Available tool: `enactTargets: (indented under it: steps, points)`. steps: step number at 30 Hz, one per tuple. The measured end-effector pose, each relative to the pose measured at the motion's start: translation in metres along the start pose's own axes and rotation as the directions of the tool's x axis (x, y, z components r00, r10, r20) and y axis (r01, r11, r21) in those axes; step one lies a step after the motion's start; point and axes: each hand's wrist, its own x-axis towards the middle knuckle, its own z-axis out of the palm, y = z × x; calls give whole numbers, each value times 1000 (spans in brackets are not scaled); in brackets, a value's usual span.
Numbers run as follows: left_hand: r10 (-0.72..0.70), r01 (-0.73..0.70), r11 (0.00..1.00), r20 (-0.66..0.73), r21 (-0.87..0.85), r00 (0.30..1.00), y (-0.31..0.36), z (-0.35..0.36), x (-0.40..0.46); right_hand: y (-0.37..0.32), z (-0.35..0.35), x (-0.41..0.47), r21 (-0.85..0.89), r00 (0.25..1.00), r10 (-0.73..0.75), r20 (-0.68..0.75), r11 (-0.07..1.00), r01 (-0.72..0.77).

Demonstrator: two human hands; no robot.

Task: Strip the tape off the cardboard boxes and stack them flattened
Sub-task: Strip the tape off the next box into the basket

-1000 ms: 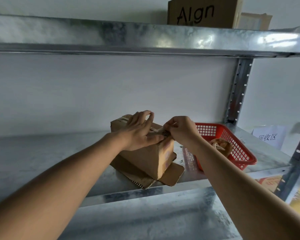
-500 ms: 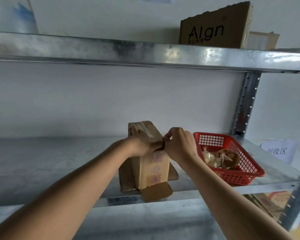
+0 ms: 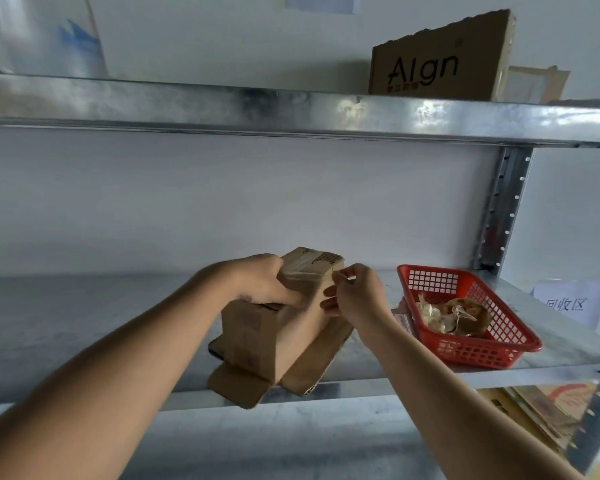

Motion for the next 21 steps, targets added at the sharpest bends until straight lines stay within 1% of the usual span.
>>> enactTargets:
  steps: [2, 5, 6, 8, 11, 12, 14, 16, 17, 19, 21]
  points:
    - [13, -13, 1000, -3, 12, 1000, -11, -6, -1, 1, -2, 5, -45, 995, -57, -84, 998, 53]
    - [11, -6, 991, -36, 130, 999, -26, -11, 2, -1, -7, 10, -54, 977, -99, -190, 994, 90]
    - [-5, 13, 984, -48, 175, 999, -33, -10, 2, -1, -8, 12, -11, 970, -99, -221, 995, 99]
    - [-24, 39, 975, -72, 218, 997, -44, -8, 2, -5, -11, 12, 164, 966, -98, -239, 977, 139]
    - [4, 30, 968, -132, 251, 991, -59, -2, 2, -14, -14, 9, 427, 960, -150, -236, 872, 241]
    - [1, 36, 968, -149, 247, 989, -64, -1, 2, -18, -17, 10, 484, 950, -170, -262, 828, 281]
    - [-22, 54, 978, -161, 200, 987, -73, -1, 2, -25, -29, 15, 517, 920, -187, -343, 781, 352]
    - [-18, 43, 988, -163, 151, 986, -75, -1, 3, -27, -41, 20, 461, 890, -207, -407, 794, 396]
    - [-3, 25, 991, -169, 129, 986, -72, 0, 3, -26, -45, 21, 413, 882, -221, -415, 818, 400]
    - [30, -9, 993, -166, 122, 986, -63, 3, 4, -20, -46, 23, 252, 892, -259, -371, 896, 365]
    - [35, -9, 982, -135, 189, 990, -55, 9, 7, -11, -44, 25, 5, 918, -302, -256, 950, 314]
